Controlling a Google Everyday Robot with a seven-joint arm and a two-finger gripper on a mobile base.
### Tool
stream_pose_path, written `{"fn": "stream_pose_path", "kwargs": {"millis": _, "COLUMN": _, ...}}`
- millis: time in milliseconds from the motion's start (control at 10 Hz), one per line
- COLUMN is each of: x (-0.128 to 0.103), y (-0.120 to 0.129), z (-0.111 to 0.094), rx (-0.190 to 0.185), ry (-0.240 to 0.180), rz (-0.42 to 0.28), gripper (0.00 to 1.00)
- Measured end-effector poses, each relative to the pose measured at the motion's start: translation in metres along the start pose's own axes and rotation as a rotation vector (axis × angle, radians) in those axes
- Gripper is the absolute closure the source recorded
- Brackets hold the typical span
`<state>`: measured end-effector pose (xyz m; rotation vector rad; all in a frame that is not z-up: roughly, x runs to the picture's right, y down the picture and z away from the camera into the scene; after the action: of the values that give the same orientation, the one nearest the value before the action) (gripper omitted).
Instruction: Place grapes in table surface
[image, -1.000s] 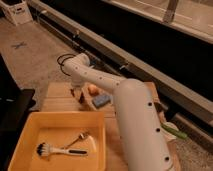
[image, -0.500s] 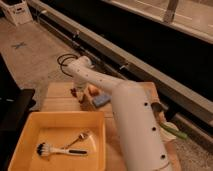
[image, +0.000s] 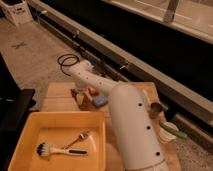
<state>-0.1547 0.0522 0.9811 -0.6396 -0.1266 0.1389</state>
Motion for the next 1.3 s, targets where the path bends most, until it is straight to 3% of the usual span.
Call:
{"fn": "stream_pose_path", "kwargs": {"millis": 400, "x": -0.001, "y": 0.003, "z": -0.006, "rx": -0.005, "ry": 0.006, "rz": -0.007, "gripper": 0.98}}
{"fn": "stream_pose_path", "kwargs": {"millis": 700, "x": 0.001, "y": 0.002, "z": -0.008, "rx": 0.005, "ry": 0.004, "rz": -0.010, "gripper": 1.00}}
{"fn": "stream_pose_path", "kwargs": {"millis": 1300, "x": -0.036, "y": -0.015, "z": -0.083, "rx": 0.172, "ry": -0.137, "rz": -0.083, "gripper": 1.00}}
